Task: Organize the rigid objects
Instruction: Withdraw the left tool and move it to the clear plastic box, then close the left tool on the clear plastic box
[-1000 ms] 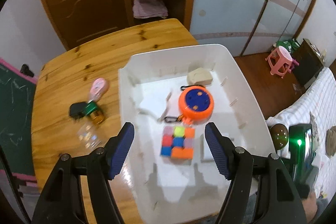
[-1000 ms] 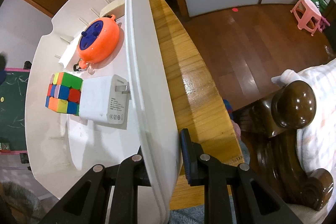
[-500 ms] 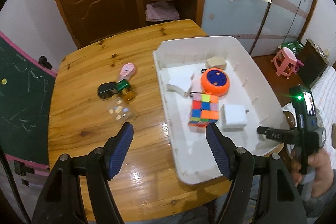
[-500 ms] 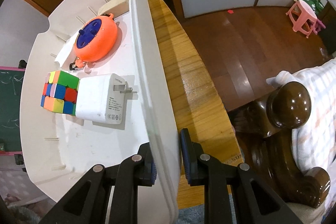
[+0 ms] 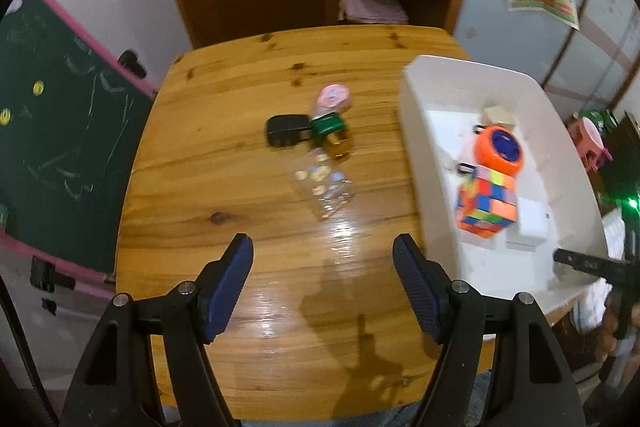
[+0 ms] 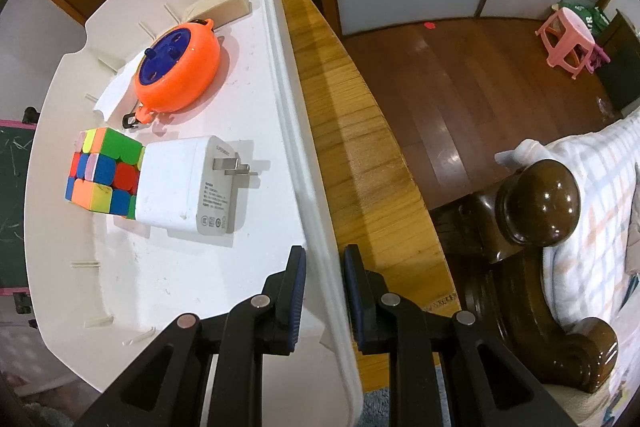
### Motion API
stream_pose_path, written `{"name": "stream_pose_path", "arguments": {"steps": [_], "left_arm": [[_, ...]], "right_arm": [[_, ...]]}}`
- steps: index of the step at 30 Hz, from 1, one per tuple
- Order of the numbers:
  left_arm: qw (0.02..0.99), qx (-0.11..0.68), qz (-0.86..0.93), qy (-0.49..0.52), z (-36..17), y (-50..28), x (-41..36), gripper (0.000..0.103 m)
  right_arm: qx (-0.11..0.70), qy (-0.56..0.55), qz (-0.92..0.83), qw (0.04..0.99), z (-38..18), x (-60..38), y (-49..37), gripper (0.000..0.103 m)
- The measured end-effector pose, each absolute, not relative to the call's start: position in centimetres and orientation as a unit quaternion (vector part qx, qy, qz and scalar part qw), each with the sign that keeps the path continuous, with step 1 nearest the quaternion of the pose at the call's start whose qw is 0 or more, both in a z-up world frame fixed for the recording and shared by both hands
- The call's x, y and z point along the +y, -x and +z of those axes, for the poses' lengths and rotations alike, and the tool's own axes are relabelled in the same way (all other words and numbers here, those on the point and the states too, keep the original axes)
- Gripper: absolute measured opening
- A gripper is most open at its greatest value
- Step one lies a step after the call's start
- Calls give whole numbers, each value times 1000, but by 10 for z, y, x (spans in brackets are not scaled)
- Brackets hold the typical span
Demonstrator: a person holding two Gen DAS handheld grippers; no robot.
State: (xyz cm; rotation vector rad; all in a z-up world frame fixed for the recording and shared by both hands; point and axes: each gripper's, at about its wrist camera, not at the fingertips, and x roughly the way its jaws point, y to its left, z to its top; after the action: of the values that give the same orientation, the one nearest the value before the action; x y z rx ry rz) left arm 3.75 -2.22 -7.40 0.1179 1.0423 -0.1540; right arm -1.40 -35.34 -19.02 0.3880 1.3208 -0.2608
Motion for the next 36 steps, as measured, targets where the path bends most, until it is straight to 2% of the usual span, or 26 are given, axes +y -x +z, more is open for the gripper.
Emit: {"name": "stream_pose_path", "arguments": {"steps": [9,23,36], "left_arm": [[845,532,-60,-1,-96,-70,8,76],[811,577,-41,86,-149,-137,-2,76],[787,612,7,79,-184,-166,-27,76]], "right_arm": [[607,-180,-122,765,-188,-353,14,21],[607,-178,-125,764,-188,-353,15,21],[609,-182,-118,763,-190,-355,15,21]]}}
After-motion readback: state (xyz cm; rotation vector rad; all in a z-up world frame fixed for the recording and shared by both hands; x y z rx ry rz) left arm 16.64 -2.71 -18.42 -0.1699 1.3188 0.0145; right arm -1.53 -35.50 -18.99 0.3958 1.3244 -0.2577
